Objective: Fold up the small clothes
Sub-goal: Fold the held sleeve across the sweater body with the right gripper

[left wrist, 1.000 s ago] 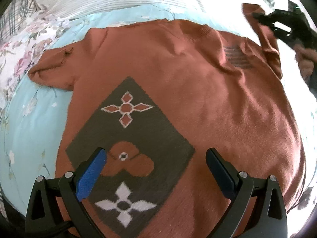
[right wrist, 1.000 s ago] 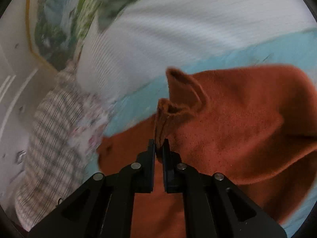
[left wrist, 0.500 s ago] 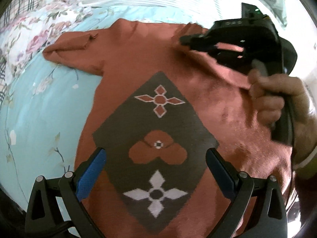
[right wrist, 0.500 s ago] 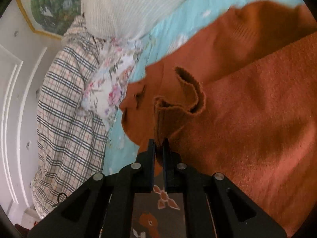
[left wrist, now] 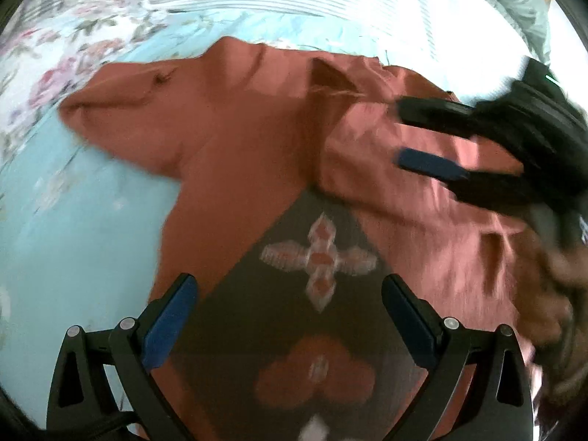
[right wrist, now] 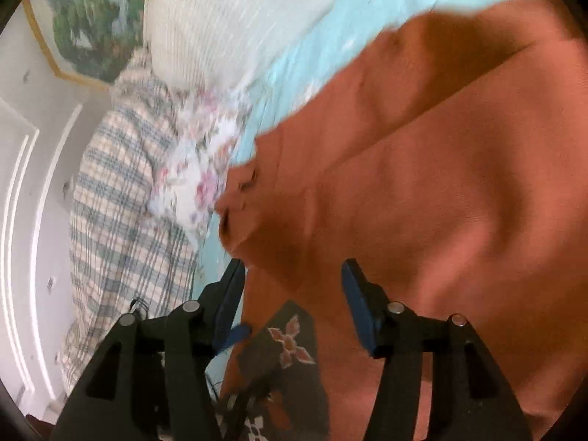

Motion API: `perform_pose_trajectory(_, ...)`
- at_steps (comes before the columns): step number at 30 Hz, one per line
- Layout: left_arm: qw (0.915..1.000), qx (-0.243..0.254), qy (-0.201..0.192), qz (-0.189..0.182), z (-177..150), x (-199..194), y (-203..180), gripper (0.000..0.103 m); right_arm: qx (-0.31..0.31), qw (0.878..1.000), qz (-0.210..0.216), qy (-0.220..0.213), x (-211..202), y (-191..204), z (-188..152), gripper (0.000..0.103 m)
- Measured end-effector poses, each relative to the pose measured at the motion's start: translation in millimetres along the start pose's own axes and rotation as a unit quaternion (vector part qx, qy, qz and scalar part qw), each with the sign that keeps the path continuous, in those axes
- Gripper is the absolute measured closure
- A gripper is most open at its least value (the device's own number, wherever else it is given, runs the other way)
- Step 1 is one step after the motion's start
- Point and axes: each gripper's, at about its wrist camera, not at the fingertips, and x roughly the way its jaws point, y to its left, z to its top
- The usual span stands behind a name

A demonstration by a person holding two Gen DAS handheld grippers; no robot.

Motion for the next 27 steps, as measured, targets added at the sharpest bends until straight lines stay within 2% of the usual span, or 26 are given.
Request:
perform_pose_trajectory(3,0.9997,0.013,-0.002,0.019,31.9,28.4,-9.6,0.002,0.017,0.998,-0.025,-0.05,-43.5,-14.5,-1.0,0.046)
perform_pose_trajectory(5,0.9997,0.002,-0.002,0.023,53.5,45.3,-6.9,0.003,0.031,0.996,-0.044,-0.078,-72.5,-27.0,-5.7,0.046)
perform_pose_trajectory(7,0.9996,-0.025,-0.006,0.01,68.0,52.4,3.6,0.003,0.042,0.991,-0.065,-0.11,-107.0,-39.5,-12.4,0.046)
perform_pose_trajectory(9,0.9983,-0.052,-0.02,-0.017,72.3,50.8,16.8,0.008,0.047,0.985,-0.09,-0.139,-135.5,-47.7,-16.8,0.046)
perform_pose_trajectory(10,0.9976,-0.059,-0.026,-0.026,72.7,49.5,22.4,0.02,0.048,0.981,-0.105,-0.154,-149.6,-51.3,-18.4,0.046)
perform_pose_trajectory(11,0.997,-0.061,-0.035,-0.033,71.9,47.3,27.4,0.044,0.047,0.976,-0.127,-0.173,-166.9,-56.2,-18.7,0.046)
perform_pose_trajectory(12,0.9971,-0.055,-0.043,-0.029,69.7,44.7,30.9,0.058,0.046,0.972,-0.141,-0.181,-176.1,-59.1,-17.3,0.046)
perform_pose_trajectory(13,0.9975,-0.048,-0.049,-0.017,67.8,43.2,33.1,0.082,0.046,0.969,-0.158,-0.186,-184.8,-62.8,-14.6,0.046)
perform_pose_trajectory(14,0.9975,-0.043,-0.055,-0.01,65.8,42.0,38.0,0.093,0.051,0.965,-0.177,-0.188,-193.3,-69.7,-9.5,0.046)
perform_pose_trajectory(17,0.9956,-0.065,-0.056,-0.039,62.8,39.2,55.9,0.099,0.062,0.961,-0.196,-0.183,-202.0,-82.6,4.0,0.046)
perform_pose_trajectory(23,0.9942,-0.073,-0.077,-0.021,62.7,32.9,58.4,0.101,0.058,0.965,-0.209,-0.149,-185.0,-103.0,33.3,0.046)
perform_pose_trajectory(27,0.9923,-0.082,-0.091,-0.018,61.5,24.5,61.7,0.101,0.065,0.968,-0.204,-0.134,-174.4,-111.5,35.7,0.046)
